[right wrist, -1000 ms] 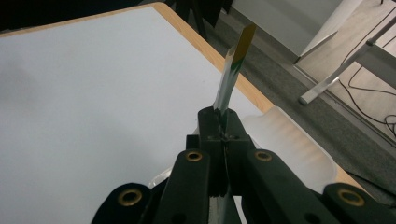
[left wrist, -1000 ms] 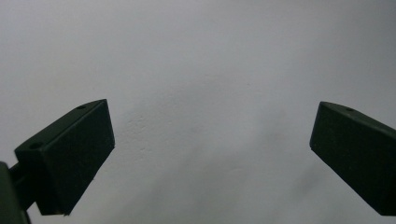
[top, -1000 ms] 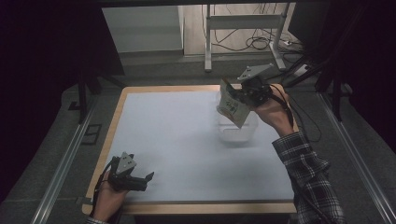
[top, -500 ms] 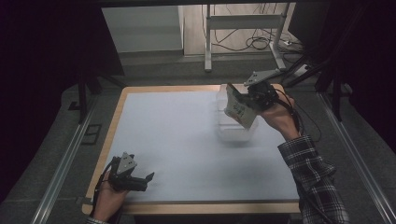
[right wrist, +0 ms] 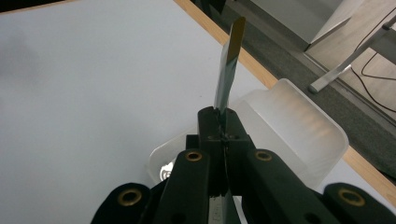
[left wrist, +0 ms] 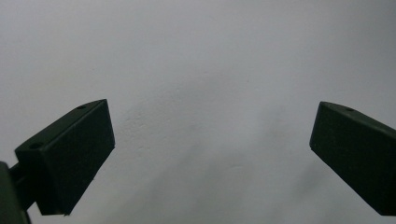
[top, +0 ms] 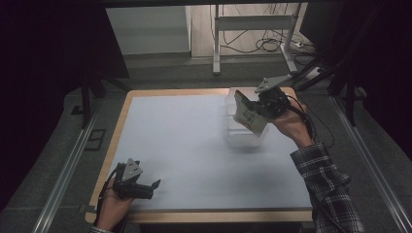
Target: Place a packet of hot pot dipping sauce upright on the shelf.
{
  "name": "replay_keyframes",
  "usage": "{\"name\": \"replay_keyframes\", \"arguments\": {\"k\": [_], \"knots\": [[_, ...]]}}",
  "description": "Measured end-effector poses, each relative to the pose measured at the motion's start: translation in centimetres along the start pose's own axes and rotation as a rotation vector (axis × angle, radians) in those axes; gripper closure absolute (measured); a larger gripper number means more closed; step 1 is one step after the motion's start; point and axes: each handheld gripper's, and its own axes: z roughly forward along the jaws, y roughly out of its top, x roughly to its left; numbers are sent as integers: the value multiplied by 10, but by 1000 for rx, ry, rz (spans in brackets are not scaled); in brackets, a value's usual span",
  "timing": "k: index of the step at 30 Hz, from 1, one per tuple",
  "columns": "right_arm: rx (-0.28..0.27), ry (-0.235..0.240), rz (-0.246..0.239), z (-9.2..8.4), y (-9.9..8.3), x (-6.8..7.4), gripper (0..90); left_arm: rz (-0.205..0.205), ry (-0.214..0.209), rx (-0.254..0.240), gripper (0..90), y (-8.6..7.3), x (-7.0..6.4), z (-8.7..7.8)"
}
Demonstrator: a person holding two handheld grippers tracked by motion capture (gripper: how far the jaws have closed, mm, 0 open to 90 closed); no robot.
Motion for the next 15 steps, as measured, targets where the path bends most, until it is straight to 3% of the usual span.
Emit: {"name": "replay_keyframes", "arguments": {"k": [6,15], "knots": [[1,18,-7,-2,-3,1,890,3,0,3,0,0,0,1],[37,16,9,10,-8,-1,889,4,1,3,0,0,0,0]]}}
